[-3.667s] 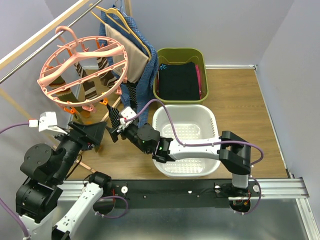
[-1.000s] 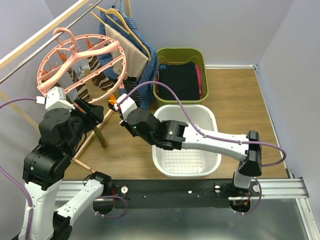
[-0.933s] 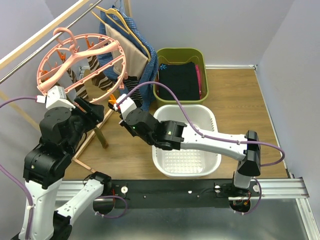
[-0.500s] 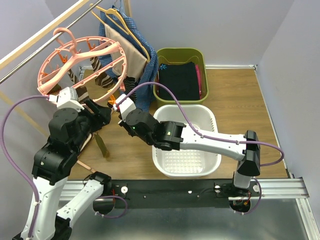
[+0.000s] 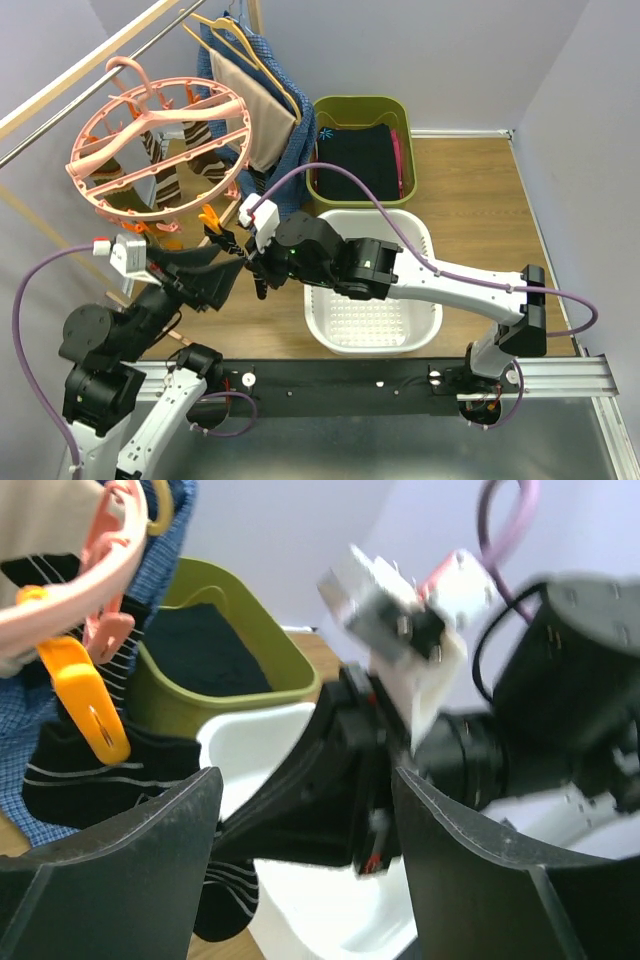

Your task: Remove the socks clipped to the hanger

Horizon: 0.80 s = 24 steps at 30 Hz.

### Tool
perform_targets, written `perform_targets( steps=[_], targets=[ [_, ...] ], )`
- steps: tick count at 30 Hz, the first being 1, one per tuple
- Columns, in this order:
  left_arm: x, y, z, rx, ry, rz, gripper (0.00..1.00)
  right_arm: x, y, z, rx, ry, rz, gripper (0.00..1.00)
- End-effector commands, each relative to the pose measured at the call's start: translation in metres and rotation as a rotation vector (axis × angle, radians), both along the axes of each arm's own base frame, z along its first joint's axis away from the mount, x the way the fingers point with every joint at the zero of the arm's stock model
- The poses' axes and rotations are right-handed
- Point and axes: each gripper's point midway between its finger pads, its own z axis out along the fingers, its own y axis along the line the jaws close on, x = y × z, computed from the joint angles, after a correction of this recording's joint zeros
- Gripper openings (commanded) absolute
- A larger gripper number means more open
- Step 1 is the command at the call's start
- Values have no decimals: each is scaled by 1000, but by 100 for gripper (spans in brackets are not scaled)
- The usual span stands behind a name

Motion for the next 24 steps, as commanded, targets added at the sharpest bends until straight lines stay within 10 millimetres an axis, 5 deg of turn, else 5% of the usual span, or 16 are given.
perform_targets(
  steps=[1, 9, 16, 24],
  targets=[
    [-42, -7, 5, 39, -150, -132, 79, -33, -6, 3, 31, 164, 113, 6],
    [-59, -14, -30, 126, -116, -221, 82, -53, -2, 43, 163, 351, 171, 6],
    [-34, 7, -65, 187, 39, -58, 86, -44, -5, 73, 273, 460, 83, 6],
    [-24, -6, -91, 119, 129, -98, 86, -57, 5, 103, 405, 536, 160, 6]
  ],
)
